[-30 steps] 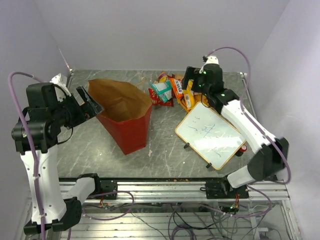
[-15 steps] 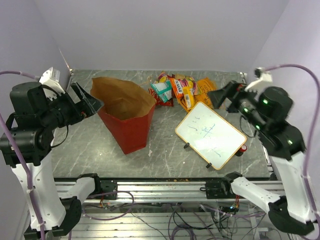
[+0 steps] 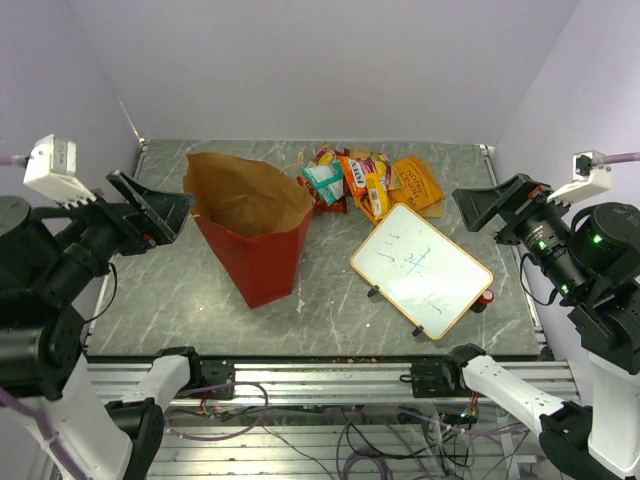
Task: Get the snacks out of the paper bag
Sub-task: Reset both arms
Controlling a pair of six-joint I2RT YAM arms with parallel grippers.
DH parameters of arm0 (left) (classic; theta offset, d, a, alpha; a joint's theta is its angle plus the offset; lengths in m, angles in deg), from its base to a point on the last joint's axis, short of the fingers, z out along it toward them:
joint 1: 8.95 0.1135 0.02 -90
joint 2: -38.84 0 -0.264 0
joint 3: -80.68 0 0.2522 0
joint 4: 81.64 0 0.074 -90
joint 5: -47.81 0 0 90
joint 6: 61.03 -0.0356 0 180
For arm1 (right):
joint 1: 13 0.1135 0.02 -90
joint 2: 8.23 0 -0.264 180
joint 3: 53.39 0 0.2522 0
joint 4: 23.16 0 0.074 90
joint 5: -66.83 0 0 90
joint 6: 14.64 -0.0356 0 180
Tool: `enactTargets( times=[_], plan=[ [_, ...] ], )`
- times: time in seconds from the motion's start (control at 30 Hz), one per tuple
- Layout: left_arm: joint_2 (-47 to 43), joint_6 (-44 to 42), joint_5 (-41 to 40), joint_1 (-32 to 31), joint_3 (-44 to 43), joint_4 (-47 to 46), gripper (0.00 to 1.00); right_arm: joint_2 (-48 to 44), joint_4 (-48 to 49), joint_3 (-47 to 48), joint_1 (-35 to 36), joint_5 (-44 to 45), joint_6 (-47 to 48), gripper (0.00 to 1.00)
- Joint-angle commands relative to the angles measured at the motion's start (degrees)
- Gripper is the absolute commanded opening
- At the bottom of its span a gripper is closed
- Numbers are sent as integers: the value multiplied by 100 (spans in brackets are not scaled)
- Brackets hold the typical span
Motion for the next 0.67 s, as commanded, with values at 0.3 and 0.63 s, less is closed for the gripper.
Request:
enactTargets(
  times=[0.3, 0.63],
  plan=[
    [-484, 118, -521, 36, 9, -325, 97, 393, -508, 288, 16, 689, -289, 100],
    [-494, 107, -491, 30, 118, -246, 97, 331, -64, -25, 16, 515, 22, 100]
  ],
)
